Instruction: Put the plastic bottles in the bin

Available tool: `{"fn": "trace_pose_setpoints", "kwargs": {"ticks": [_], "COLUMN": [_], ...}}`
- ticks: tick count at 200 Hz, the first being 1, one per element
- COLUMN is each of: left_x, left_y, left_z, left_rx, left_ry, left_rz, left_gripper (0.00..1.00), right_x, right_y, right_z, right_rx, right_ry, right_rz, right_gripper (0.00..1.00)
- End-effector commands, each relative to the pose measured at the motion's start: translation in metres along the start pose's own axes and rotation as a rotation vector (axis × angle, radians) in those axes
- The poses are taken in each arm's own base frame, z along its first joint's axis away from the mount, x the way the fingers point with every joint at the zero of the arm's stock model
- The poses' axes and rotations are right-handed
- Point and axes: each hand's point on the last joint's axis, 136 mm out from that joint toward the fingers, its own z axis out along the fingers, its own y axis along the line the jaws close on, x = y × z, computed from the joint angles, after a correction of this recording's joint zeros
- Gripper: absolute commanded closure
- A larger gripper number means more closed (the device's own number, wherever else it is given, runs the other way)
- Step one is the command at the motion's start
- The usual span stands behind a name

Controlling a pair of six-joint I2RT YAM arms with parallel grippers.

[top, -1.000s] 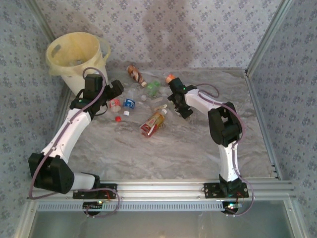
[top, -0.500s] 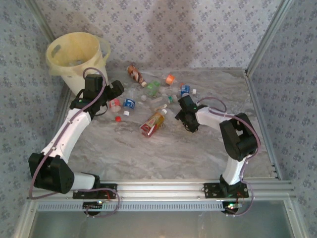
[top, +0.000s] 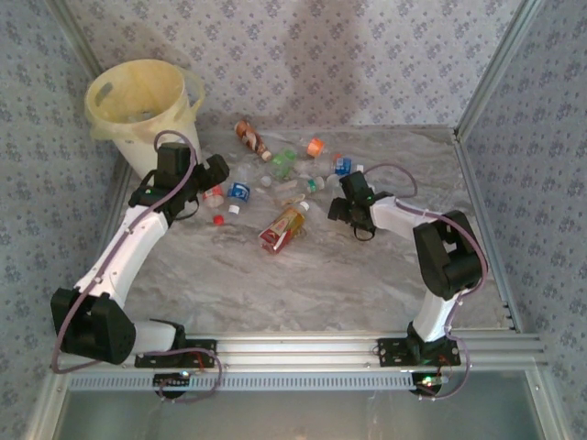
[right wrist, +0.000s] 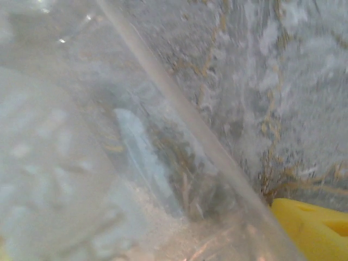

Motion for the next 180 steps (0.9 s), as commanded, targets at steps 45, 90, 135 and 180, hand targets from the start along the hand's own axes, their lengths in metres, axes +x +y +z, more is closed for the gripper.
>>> {"fn": "trace_pose_setpoints", "kwargs": {"ticks": [45,90,135,180], "left_x": [0.002,0.006,0.017,0.034], "left_y": [0.001,-0.007,-0.039,-0.103], "left_z": [-0.005,-0.004,-0.008,-0.032], "left_rx": [0.001,0.049,0.227,0.618], "left_ry": [-0.005,0.014,0.082,0.176], "left_rz": [0.016,0.025,0.035,0.092], "left_gripper": [0.02,0.02,0.02,0.02], "right_x": [-0.022,-0.022,-0.029,-0.019], "right_y": [0.008,0.006,0.009,0.063], "right_z": [0.003,0.004,-0.038,-0.124], "right_rx": [-0.070,-0.059,-0.051,-0.390], "right_ry": [-0.003,0.000,-0.128,-0.300], "right_rz": [-0.242,-0.265,-0.345,-0.371], "right_gripper": [0.11,0.29,0.51,0.61]}}
